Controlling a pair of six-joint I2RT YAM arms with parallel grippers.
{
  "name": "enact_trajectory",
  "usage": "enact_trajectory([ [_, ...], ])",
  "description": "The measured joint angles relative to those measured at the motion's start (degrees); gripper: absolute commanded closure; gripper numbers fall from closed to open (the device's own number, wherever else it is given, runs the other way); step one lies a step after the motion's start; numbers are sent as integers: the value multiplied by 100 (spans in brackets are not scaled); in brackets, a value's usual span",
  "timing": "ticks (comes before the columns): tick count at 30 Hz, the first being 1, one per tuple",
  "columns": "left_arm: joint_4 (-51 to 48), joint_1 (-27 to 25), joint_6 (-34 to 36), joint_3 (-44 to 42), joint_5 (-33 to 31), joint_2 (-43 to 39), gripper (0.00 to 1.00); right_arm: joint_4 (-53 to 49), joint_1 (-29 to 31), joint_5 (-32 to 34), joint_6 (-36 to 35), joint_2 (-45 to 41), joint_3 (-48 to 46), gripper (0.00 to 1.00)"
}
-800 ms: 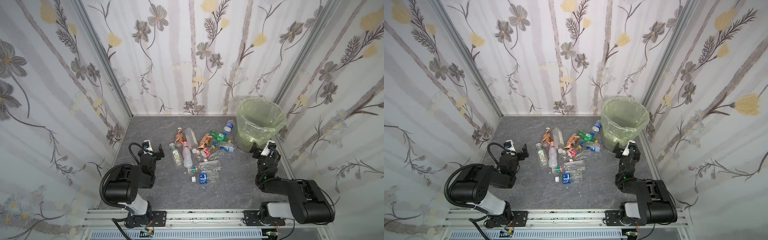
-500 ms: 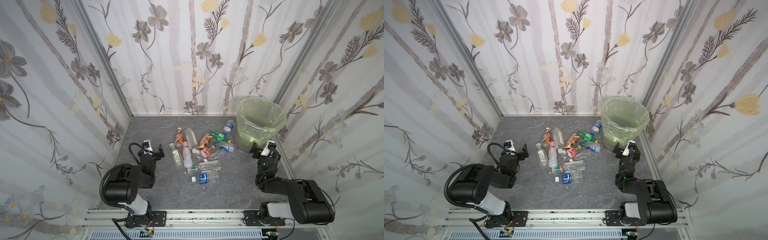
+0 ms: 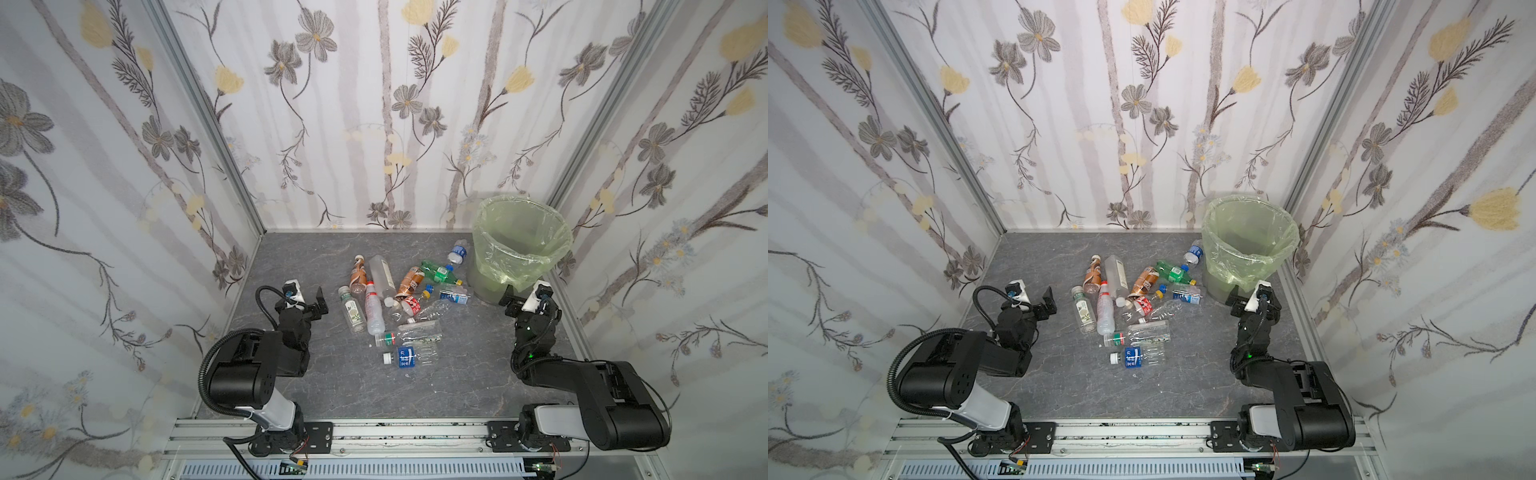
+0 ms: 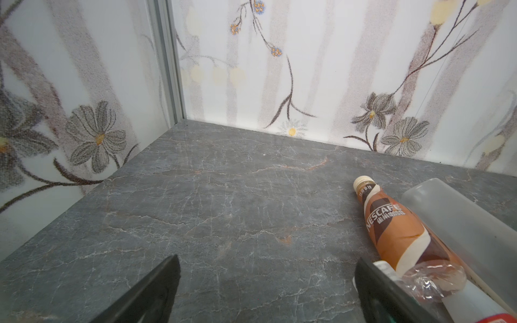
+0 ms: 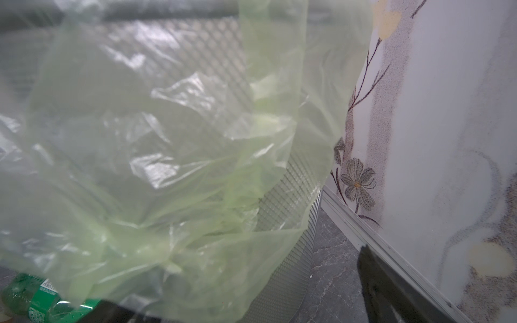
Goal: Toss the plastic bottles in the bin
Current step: 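Raise both arms from rest and move grippers toward the bottle pile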
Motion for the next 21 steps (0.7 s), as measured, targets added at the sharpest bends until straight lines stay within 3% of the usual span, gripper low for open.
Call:
enact_trajectory([
  [13,-341,-1001,339,-74,-1471,-1543,0,942,264,249,-295,-35,-501,0],
  [21,-592,-1349,-435,-7,-1714,-2435,0,-636,470,533,-334,-1521,179,0],
])
